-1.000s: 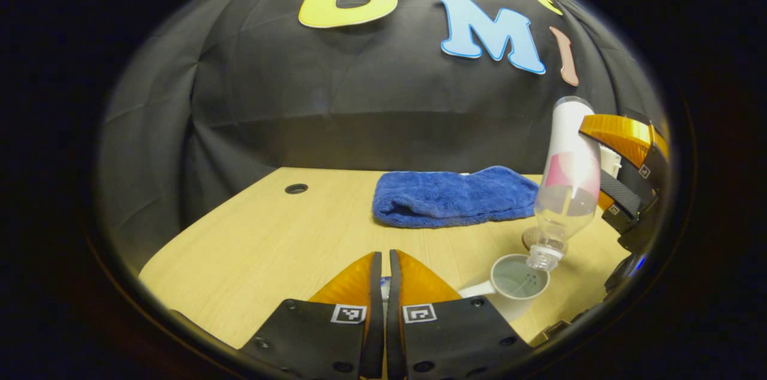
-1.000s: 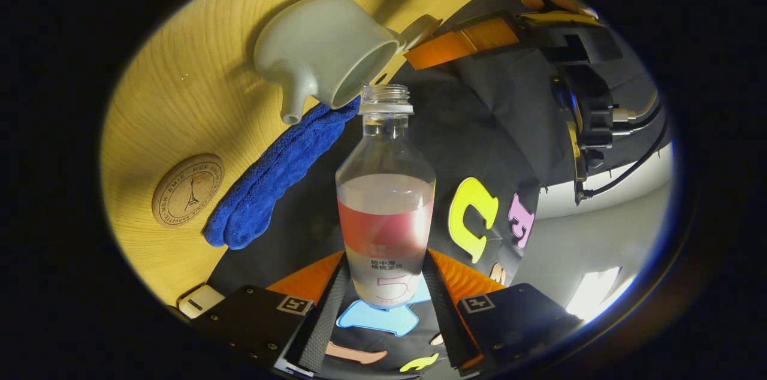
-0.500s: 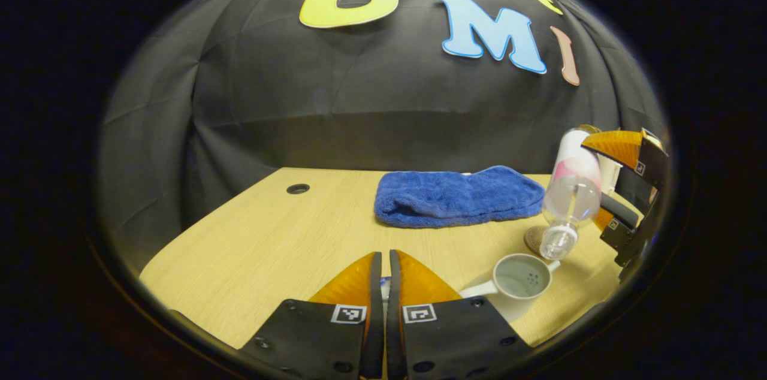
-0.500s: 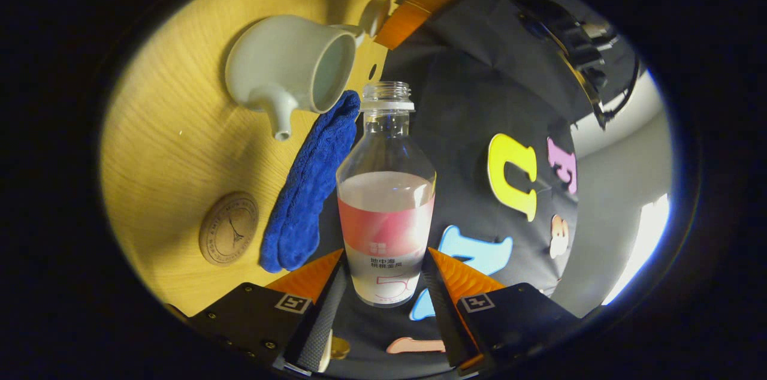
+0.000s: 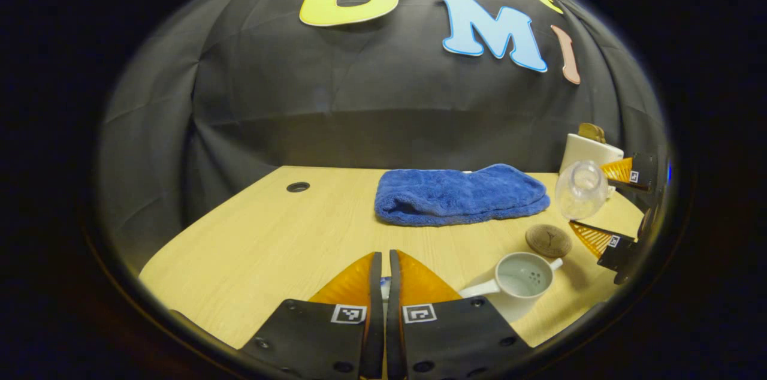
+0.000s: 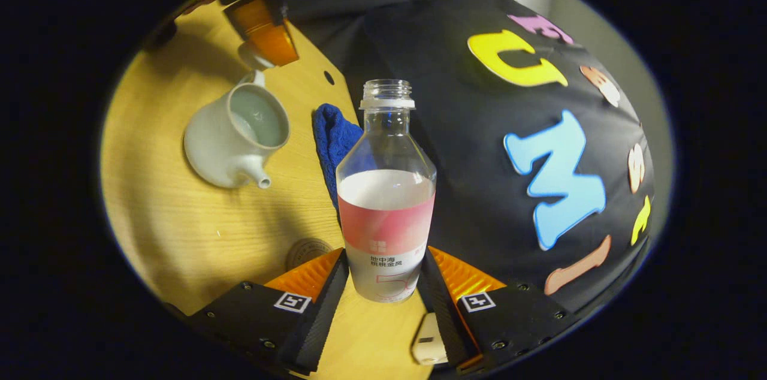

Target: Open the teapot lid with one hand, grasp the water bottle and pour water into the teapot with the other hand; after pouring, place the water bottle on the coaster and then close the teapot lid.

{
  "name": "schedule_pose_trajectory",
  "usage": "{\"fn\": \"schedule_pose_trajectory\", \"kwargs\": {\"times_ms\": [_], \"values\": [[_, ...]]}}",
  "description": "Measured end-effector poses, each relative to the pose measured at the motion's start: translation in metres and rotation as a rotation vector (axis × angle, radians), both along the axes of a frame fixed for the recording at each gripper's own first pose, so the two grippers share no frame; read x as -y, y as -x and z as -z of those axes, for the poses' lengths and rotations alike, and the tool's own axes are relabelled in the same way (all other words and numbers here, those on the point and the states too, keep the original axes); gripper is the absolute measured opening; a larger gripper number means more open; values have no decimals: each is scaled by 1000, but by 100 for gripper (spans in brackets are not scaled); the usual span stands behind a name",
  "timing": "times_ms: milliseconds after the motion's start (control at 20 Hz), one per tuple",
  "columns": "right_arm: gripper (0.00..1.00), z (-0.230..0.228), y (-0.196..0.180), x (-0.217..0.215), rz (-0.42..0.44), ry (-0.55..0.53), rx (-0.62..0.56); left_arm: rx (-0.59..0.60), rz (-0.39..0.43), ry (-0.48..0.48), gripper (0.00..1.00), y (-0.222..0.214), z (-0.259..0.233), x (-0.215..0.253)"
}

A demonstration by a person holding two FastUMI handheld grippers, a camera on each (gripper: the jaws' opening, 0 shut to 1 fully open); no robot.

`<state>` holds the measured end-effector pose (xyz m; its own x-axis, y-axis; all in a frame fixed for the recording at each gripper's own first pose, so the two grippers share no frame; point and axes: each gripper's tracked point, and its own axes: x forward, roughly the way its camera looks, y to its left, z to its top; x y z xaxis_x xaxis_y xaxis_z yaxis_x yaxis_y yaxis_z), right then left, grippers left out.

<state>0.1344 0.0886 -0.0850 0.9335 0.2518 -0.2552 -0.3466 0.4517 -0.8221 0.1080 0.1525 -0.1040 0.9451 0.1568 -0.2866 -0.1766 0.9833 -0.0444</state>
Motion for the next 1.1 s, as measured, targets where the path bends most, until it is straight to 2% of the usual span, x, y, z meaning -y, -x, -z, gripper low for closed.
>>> {"fn": "schedule_pose_trajectory", "kwargs": {"times_ms": [400,550,750,1100], "values": [[76,10,8,-12,98,-628,-273,-1,-4,-2,9,0,1,-1],[76,11,8,-13,166,-787,-325,3,-5,-1,9,0,-1,-1],[76,23,2,-16,220,-888,-383,4,-5,-1,9,0,0,-1],[76,28,0,-11,230,-874,-363,5,-6,-2,9,0,-1,-2]]}}
